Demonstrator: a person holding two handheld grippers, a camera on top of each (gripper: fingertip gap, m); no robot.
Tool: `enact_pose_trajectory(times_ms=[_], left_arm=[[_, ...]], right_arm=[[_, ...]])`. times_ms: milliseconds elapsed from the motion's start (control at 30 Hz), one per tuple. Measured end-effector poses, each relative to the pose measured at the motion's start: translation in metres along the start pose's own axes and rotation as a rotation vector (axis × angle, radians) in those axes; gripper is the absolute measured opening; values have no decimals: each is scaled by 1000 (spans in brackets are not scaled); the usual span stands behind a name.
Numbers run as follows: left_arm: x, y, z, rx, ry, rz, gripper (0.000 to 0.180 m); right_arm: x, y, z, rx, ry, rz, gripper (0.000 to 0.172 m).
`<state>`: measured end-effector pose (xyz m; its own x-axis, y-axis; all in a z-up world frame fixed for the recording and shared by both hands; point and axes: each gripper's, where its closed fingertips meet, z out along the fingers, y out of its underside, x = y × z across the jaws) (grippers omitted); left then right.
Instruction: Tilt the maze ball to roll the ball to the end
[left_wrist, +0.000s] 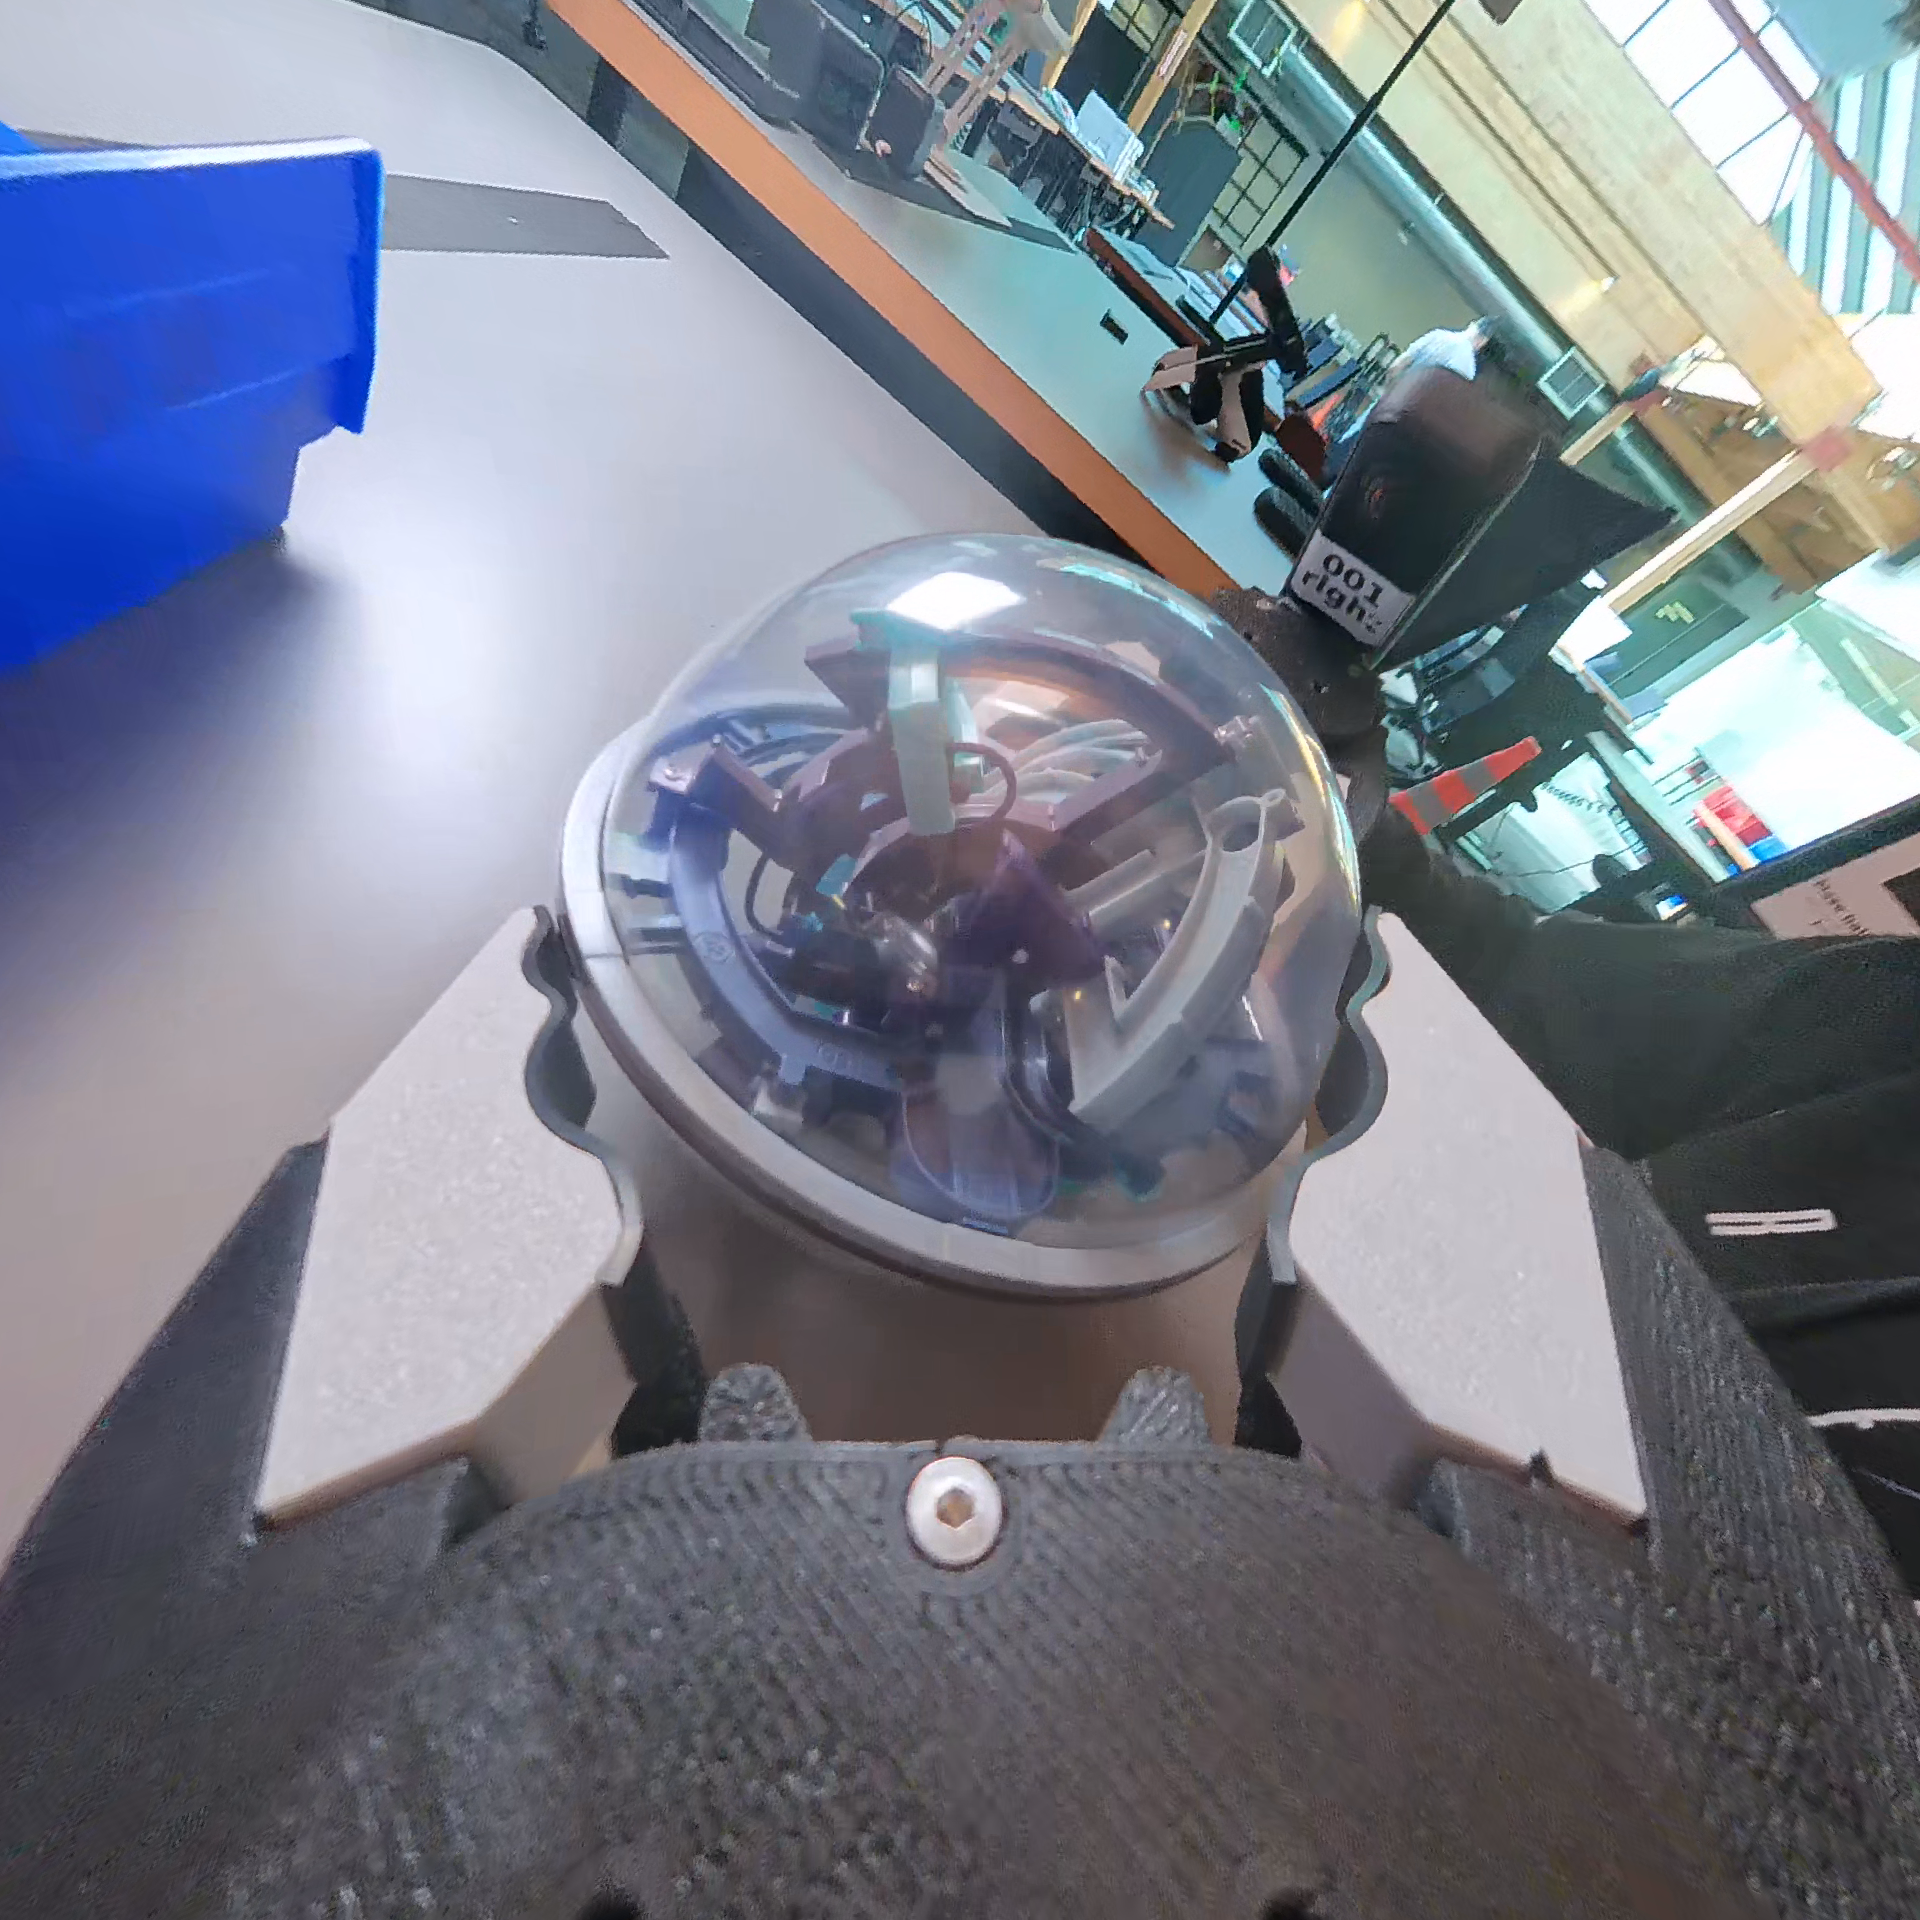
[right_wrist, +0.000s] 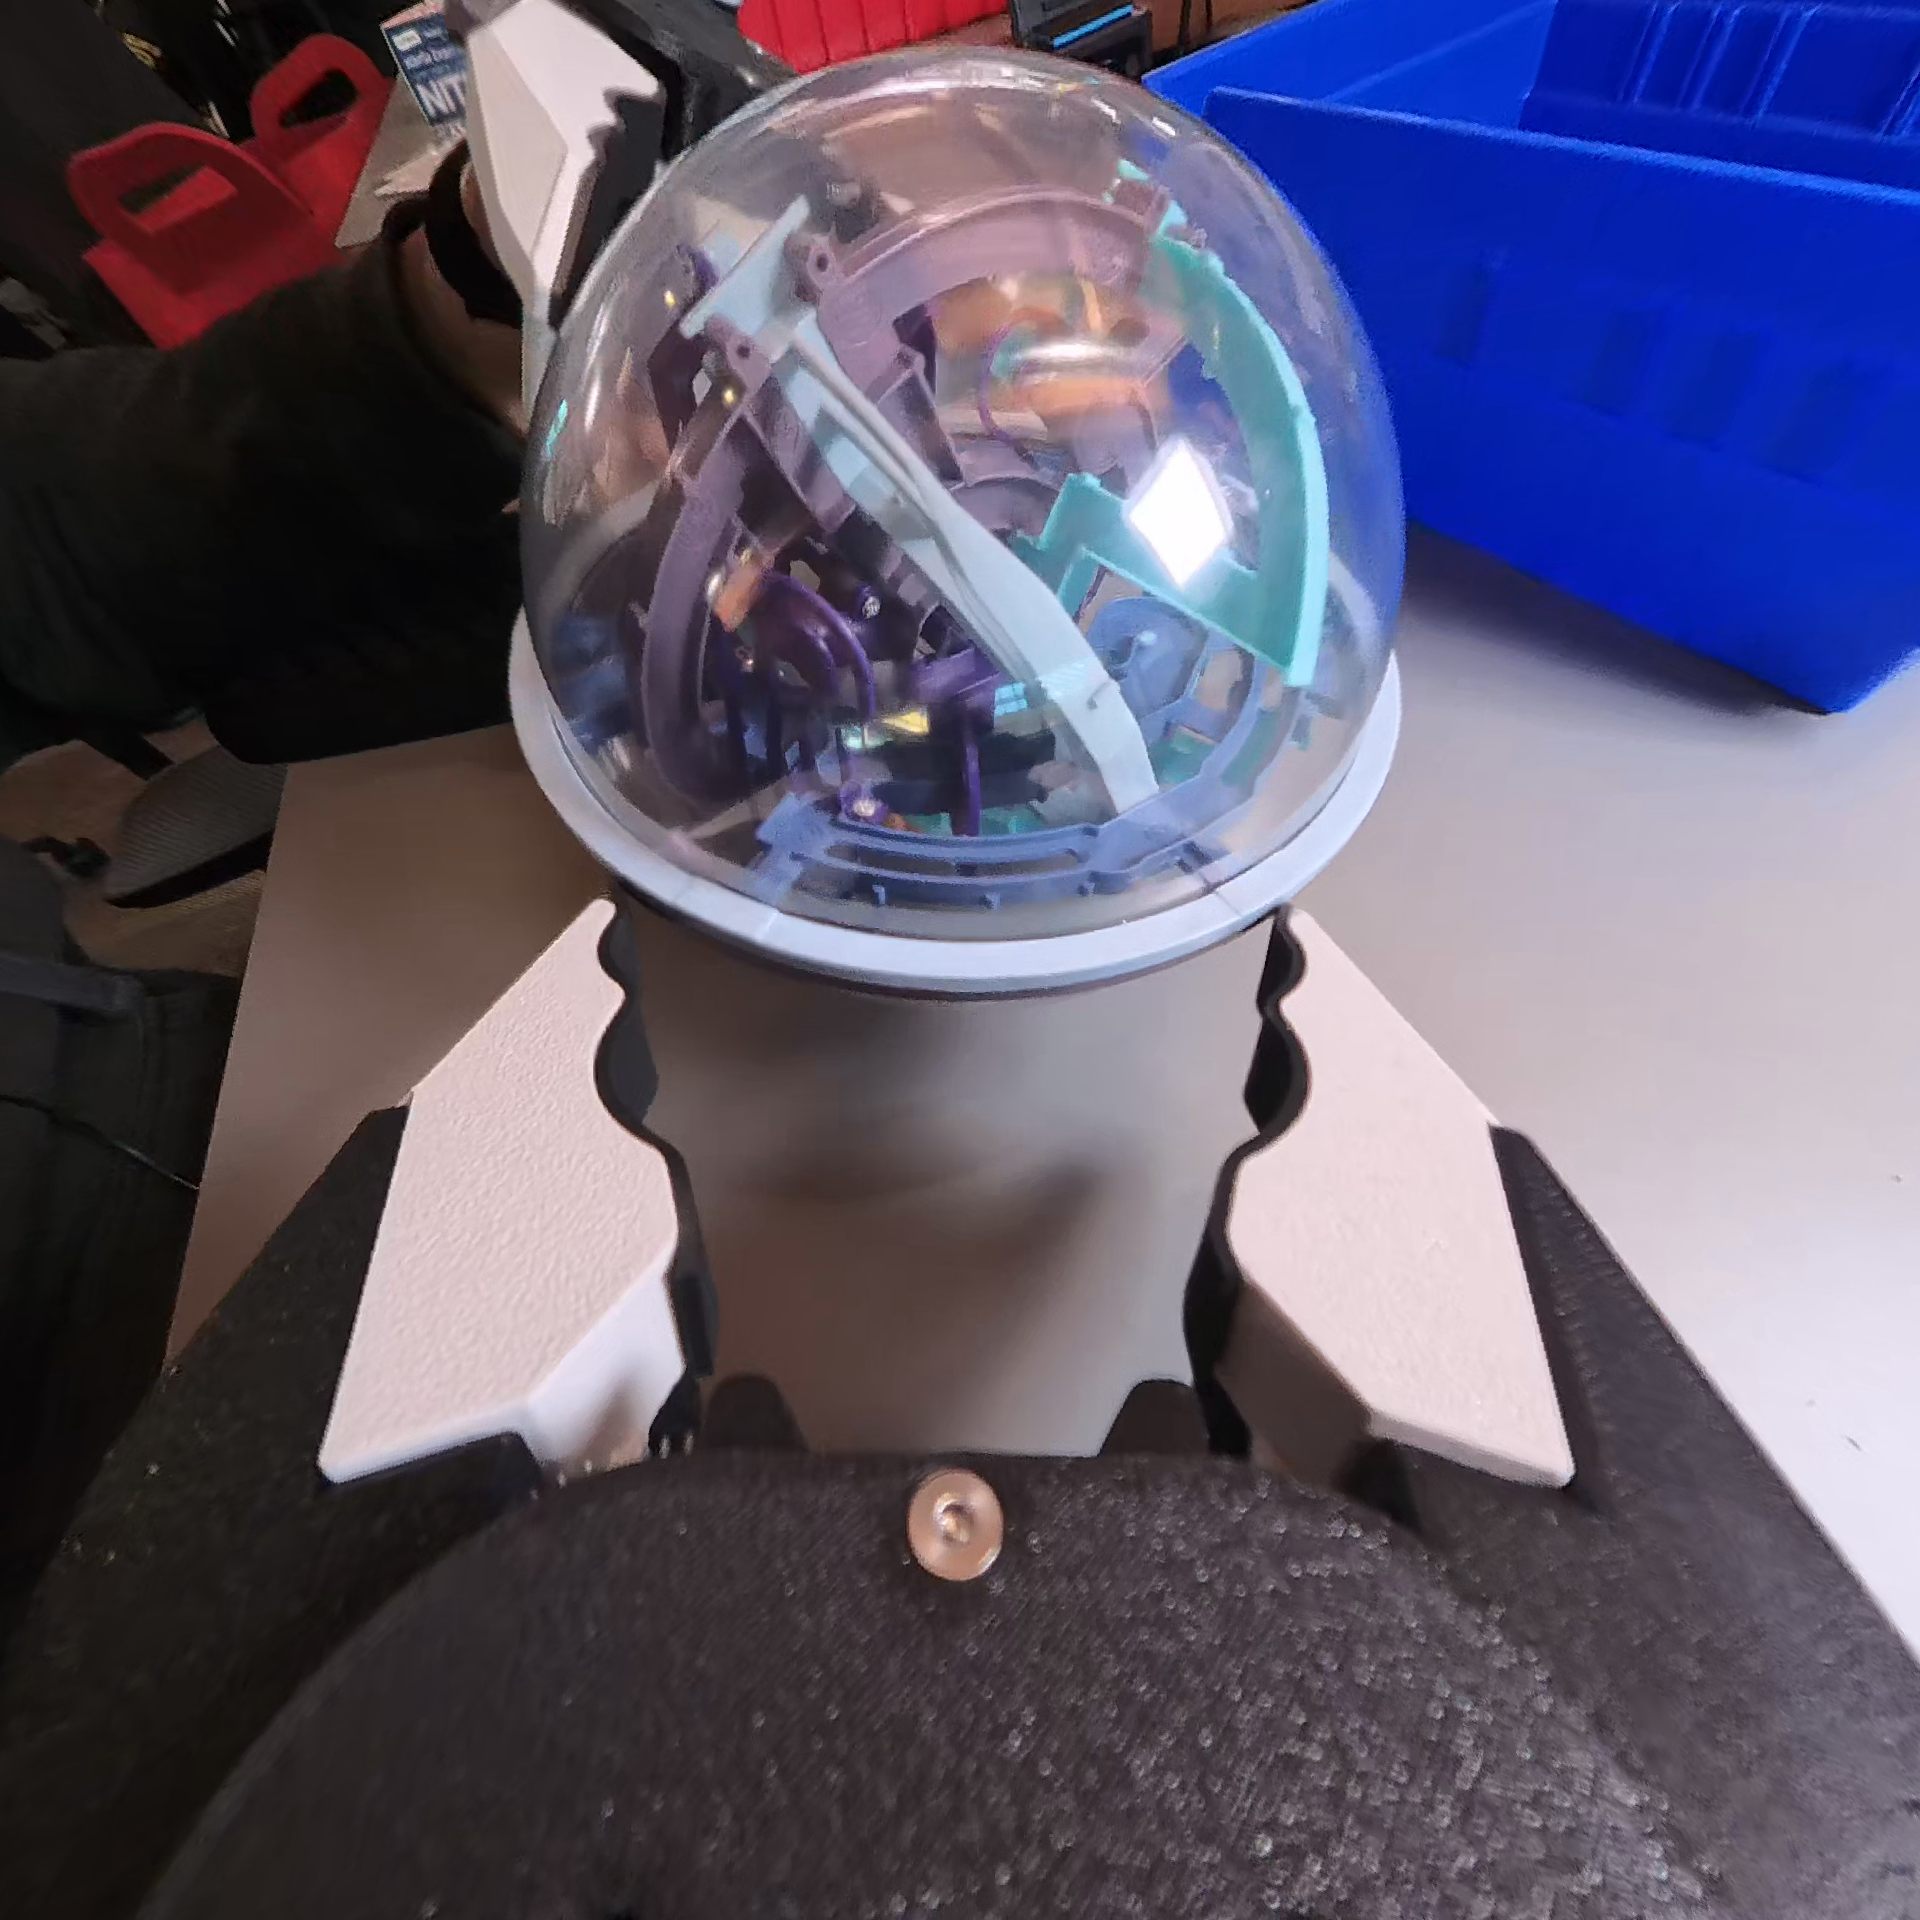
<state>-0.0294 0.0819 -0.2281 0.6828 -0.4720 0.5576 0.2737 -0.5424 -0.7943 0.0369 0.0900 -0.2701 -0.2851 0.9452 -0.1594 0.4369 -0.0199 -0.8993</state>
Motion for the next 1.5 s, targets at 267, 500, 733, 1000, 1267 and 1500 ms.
enact_pose_trajectory(times_ms=[267, 500, 733, 1000, 1267, 1500], left_arm=[[3, -1, -8, 31, 17, 83, 142], [13, 2, -11, 3, 56, 297, 141], [40, 9, -2, -20, 108, 626, 139], [43, -1, -17, 8, 3, 649, 143], [18, 30, -23, -107, 1, 184, 141], [11, 34, -13, -128, -14, 336, 144]], right_arm=[[-5, 10, 7, -77, 35, -104, 109], [-22, 1, -5, -13, -180, 29, 117], [-11, -13, -5, -5, -408, 190, 125], [-12, -8, 8, 1, -428, 137, 123], [-7, -12, 18, 52, -154, -205, 120], [-5, -16, 17, 95, -11, -371, 120]])
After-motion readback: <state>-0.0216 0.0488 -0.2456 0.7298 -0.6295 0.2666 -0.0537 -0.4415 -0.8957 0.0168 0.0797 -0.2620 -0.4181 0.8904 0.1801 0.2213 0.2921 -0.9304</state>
